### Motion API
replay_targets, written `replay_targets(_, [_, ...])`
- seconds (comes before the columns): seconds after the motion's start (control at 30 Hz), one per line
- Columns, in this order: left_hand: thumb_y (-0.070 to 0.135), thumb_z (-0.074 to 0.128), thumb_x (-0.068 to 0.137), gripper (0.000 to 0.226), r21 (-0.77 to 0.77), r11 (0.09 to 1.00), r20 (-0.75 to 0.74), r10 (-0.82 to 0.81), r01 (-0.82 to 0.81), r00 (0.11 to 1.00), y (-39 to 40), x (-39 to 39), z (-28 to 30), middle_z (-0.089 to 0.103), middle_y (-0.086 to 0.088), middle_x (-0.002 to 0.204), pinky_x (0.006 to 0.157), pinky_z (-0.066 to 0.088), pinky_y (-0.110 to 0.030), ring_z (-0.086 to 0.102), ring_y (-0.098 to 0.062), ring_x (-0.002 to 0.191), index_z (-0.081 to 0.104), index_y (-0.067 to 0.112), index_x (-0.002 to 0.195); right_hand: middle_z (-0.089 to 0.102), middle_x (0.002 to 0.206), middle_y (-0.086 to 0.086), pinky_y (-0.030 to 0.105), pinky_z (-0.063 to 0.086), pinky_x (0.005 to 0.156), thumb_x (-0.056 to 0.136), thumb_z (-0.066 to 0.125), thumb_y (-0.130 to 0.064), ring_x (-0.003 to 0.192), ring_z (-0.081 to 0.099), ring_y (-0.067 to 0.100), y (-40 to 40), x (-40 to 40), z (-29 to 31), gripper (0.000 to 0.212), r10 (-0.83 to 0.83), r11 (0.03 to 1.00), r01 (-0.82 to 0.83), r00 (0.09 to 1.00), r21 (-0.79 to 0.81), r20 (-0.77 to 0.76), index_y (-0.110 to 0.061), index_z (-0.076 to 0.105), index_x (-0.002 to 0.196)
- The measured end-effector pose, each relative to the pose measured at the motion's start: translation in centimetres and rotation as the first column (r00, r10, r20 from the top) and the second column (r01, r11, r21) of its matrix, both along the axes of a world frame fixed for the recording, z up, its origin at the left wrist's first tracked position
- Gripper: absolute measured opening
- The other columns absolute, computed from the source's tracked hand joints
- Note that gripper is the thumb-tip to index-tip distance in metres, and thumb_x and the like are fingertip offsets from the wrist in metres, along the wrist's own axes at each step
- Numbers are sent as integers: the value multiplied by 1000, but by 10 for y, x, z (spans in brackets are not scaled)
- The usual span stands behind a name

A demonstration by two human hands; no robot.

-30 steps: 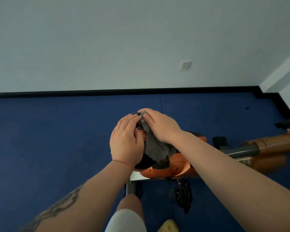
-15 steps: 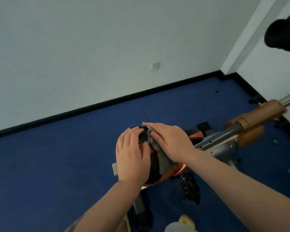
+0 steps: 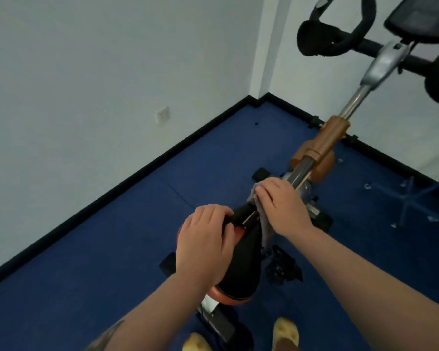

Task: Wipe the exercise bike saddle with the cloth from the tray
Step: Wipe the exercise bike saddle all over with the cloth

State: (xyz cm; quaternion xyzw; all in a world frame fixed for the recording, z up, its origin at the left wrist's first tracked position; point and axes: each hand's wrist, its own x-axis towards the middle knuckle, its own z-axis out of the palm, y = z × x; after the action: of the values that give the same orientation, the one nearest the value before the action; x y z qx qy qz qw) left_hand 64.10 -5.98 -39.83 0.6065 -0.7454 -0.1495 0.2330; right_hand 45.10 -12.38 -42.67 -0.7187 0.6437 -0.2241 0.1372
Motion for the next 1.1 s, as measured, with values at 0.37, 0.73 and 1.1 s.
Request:
replay_targets(0.37, [21,52,84,19,17,998,19,67,-68,998,-2,0,4,60,19,97,83,35,-20,52,-2,97,60,31,98,53,129,3,36,38,104,101,29,-35,122,47,22,-10,9,-1,39,-222,952,158,946,262,236,-16,53,125])
replay_targets(0.73, [22,51,85,21,6,997,11,77,-77,997,0,-1,4,61,21,99,83,36,-22,50,0,100,61,33,99,24,157,6,35,22,117,103,25,-34,144,23,22,0,19,-3,50,-331,933,264,898,245,290,-13,29,148])
replay_targets(1.1, [21,54,84,18,-15,999,-25,35,-35,999,-3,2,0,62,18,97,82,41,-25,53,-3,97,61,30,98,5,163,1,32,12,118,102,26,-40,148,6,15,3,42,-8,57,-540,842,449,702,299,465,-17,14,152])
